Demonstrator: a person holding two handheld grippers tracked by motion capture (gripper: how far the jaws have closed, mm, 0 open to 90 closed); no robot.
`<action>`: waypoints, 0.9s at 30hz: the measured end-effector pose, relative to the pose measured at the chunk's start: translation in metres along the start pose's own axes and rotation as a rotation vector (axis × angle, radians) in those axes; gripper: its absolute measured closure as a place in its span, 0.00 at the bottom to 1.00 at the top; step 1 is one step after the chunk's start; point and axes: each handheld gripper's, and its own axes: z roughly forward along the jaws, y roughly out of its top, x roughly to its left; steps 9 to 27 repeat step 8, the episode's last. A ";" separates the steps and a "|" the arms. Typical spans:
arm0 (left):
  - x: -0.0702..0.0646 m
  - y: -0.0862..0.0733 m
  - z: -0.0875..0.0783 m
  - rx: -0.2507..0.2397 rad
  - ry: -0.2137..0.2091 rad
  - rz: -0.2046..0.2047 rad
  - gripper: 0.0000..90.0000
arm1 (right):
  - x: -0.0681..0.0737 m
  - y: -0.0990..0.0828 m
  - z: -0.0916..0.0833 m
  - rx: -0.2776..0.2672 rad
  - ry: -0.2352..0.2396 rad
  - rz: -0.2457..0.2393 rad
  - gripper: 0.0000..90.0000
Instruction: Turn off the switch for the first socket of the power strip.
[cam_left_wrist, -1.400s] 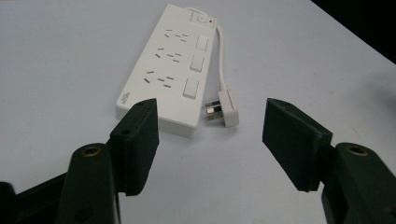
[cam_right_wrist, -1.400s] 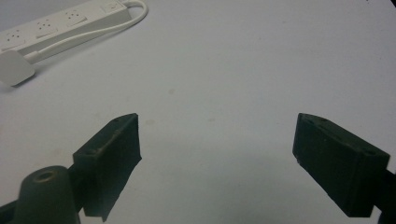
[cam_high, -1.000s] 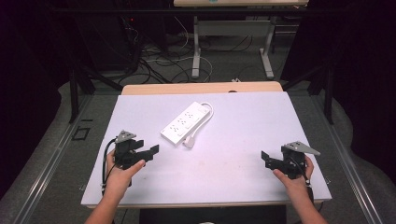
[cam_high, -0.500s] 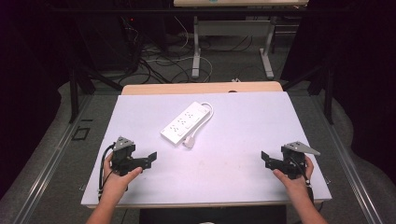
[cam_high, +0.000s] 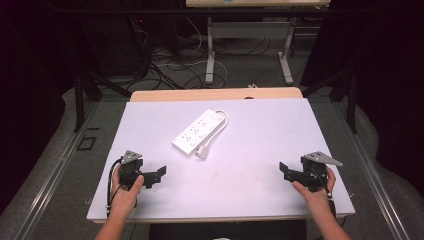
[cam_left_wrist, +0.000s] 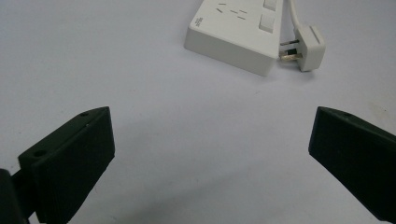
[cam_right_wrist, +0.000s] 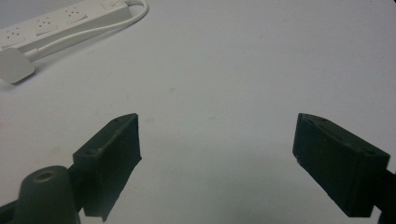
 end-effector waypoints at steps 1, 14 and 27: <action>0.000 0.000 0.000 -0.004 0.003 0.002 0.00 | 0.000 0.000 0.000 -0.001 0.000 -0.001 0.16; 0.000 0.001 0.001 0.004 0.007 0.005 0.00 | -0.003 0.000 0.002 0.002 -0.003 0.001 0.16; 0.000 0.001 0.001 0.004 0.007 0.005 0.00 | -0.003 0.000 0.002 0.002 -0.003 0.001 0.16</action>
